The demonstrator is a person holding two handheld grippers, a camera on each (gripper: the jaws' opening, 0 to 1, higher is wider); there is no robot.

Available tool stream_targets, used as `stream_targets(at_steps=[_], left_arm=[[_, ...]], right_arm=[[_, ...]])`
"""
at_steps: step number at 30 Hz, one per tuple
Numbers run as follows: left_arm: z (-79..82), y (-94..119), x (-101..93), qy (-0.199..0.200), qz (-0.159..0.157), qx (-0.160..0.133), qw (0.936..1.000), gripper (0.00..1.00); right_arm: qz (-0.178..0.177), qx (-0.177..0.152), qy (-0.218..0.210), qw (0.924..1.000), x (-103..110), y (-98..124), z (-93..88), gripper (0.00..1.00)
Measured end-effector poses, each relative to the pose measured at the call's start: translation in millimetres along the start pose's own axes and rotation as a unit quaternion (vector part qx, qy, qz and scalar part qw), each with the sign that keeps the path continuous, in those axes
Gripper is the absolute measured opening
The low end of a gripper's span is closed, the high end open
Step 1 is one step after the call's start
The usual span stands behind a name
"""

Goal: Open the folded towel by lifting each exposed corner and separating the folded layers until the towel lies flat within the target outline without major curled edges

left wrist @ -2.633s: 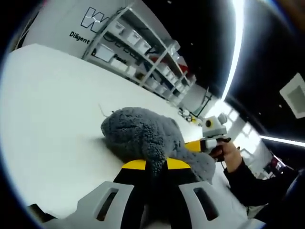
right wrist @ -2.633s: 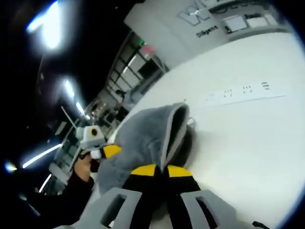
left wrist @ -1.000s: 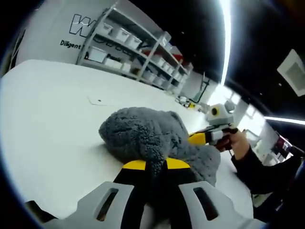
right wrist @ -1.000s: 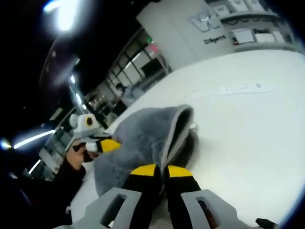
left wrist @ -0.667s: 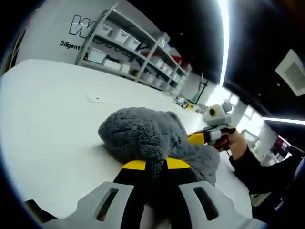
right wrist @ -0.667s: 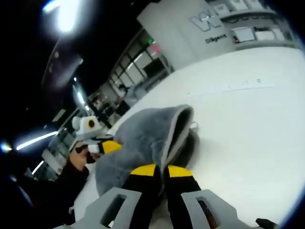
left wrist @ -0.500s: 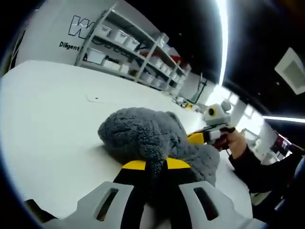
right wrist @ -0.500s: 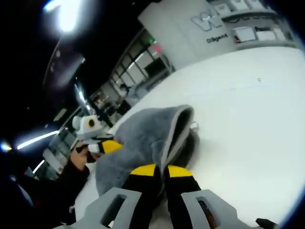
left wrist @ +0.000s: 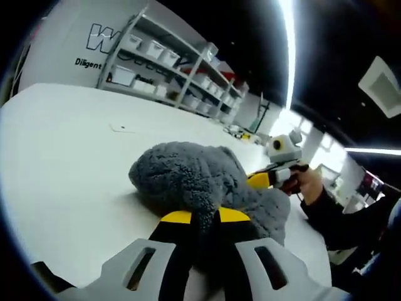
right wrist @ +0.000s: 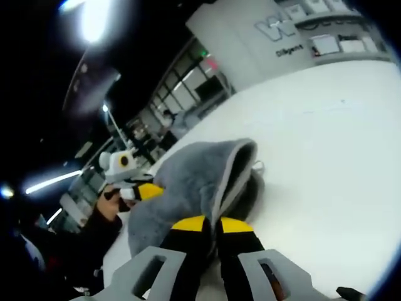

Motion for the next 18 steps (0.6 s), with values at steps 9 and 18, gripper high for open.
stream_targets(at_steps=[9, 18], left_arm=[[-4.6, 5.9, -7.5, -0.018, 0.001, 0.008, 0.9998, 0.11], [-9.7, 11.6, -14.1, -0.028, 0.0, 0.008, 0.9996, 0.11]], right_arm=[[0.009, 0.009, 0.011, 0.9999, 7.5, 3.5, -9.0, 0.02], [0.01, 0.009, 0.02, 0.9997, 17.3, 8.0, -19.0, 0.02]])
Point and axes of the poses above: the point that each gripper's makers call its tool centre point, and the gripper's own axes: y roughly backward along the fingers, x roughly to its left, z roughly out of its top, the point moved 1 cm from there along y, roughly backward along the fingers, and after that the axes turned 2 degrees about -y, right-handed, at the moved point
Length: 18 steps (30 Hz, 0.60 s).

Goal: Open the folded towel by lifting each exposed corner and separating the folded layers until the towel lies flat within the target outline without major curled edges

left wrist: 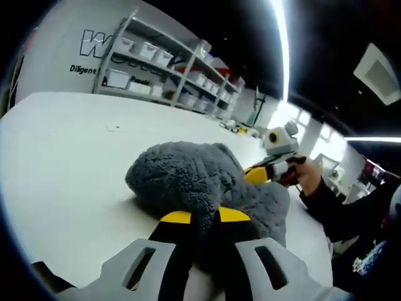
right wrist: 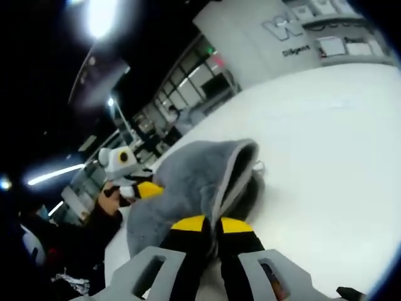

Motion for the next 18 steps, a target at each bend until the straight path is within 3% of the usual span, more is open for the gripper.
stream_targets(at_steps=[18], left_arm=[[-6.1, 5.4, -9.0, -0.009, -0.003, 0.002, 1.0, 0.11]], right_arm=[[0.006, 0.003, 0.0, 1.0, 2.5, 5.2, -5.6, 0.03]])
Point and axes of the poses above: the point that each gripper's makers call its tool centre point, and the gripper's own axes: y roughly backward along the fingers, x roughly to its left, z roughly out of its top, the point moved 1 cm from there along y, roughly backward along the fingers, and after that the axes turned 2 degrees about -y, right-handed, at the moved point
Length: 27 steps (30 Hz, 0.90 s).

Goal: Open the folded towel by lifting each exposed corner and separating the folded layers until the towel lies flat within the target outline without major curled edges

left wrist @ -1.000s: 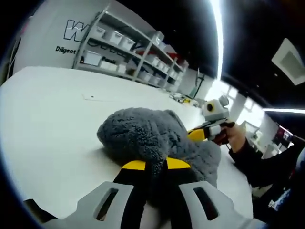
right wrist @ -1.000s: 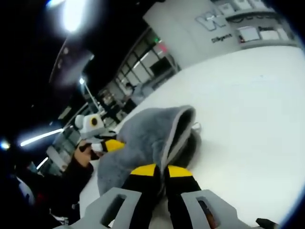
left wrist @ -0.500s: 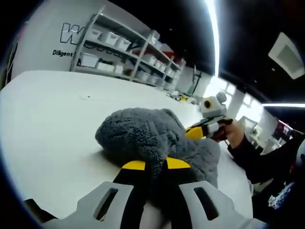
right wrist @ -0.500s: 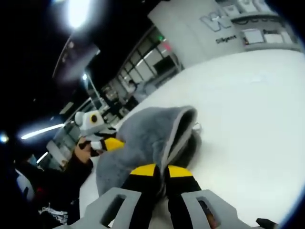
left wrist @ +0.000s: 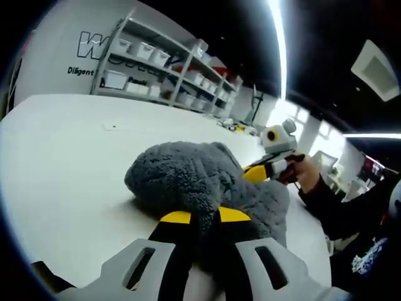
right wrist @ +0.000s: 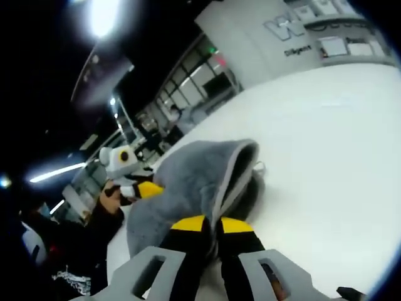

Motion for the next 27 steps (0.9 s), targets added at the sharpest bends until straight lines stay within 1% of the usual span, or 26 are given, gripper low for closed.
stream_targets(at_steps=[4, 12, 16, 27], left_arm=[[-2.1, 2.2, -3.7, -0.005, 0.0, 0.001, 1.0, 0.11], [-2.0, 2.7, -3.9, -0.008, 0.0, 0.001, 1.0, 0.11], [-1.7, 2.8, -3.4, -0.011, 0.0, 0.001, 0.9999, 0.12], [-1.0, 2.6, -2.7, -0.014, 0.002, 0.0, 0.9999, 0.13]], right_arm=[[-0.002, 0.001, 0.004, 1.0, 0.2, 0.0, -1.2, 0.03], [-0.003, 0.002, 0.005, 1.0, 1.7, 1.6, -2.6, 0.03], [-0.003, 0.001, 0.005, 1.0, -1.6, 1.6, 0.5, 0.03], [-0.003, 0.0, 0.009, 1.0, -2.3, 1.5, 1.7, 0.03]])
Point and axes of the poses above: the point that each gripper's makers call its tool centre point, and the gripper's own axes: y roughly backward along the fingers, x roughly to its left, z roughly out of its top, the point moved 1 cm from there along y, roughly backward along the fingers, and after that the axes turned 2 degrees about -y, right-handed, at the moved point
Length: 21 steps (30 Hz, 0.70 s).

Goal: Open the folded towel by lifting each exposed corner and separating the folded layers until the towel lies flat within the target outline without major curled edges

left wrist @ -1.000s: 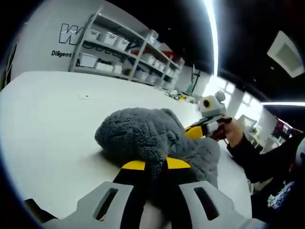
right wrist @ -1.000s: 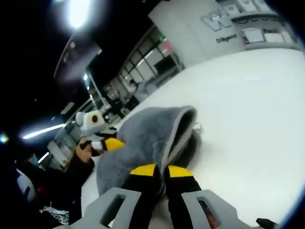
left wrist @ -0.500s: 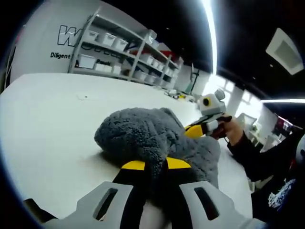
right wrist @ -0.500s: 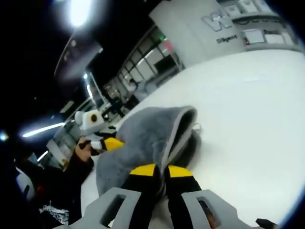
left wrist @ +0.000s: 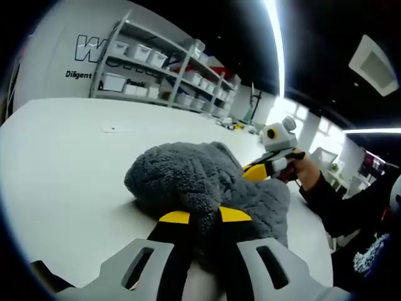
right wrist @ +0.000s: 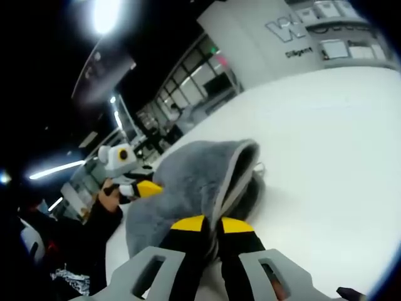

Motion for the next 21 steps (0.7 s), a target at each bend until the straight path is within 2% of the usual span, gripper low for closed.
stream_targets(at_steps=[9, 11, 12, 14, 16, 18, 19, 21], left_arm=[[-0.3, -0.1, 0.3, 0.0, 0.001, -0.001, 1.0, 0.14], [0.9, 0.2, 3.4, 0.001, 0.01, -0.005, 0.9999, 0.18], [2.3, 0.6, 7.1, -0.006, 0.02, -0.009, 0.9997, 0.22], [5.8, 2.3, 13.4, -0.025, 0.036, -0.013, 0.999, 0.31], [8.8, 2.9, 19.5, -0.034, 0.05, -0.018, 0.998, 0.41], [8.7, 3.6, 21.6, -0.036, 0.056, -0.017, 0.9976, 0.48], [9.8, 4.4, 25.7, -0.038, 0.066, -0.019, 0.9969, 0.56], [15.2, 9.1, 43.5, -0.04, 0.123, -0.034, 0.991, 0.75]], right_arm=[[-0.001, -0.001, 0.009, 1.0, 1.2, -0.2, -2.1, 0.04], [-0.005, -0.005, 0.027, 0.9996, -0.6, -0.5, -0.9, 0.07], [-0.014, -0.008, 0.051, 0.9985, -2.9, -0.6, -0.2, 0.11], [-0.042, -0.012, 0.096, 0.9944, -8.2, 0.0, -0.2, 0.26], [-0.058, -0.018, 0.105, 0.9926, -13.1, 1.7, 2.5, 0.39], [-0.061, -0.019, 0.105, 0.9924, -14.6, 2.4, 2.9, 0.46], [-0.064, -0.022, 0.109, 0.9918, -15.7, 3.1, 3.5, 0.49], [-0.067, -0.024, 0.116, 0.9907, -15.8, 2.9, 3.6, 0.51]])
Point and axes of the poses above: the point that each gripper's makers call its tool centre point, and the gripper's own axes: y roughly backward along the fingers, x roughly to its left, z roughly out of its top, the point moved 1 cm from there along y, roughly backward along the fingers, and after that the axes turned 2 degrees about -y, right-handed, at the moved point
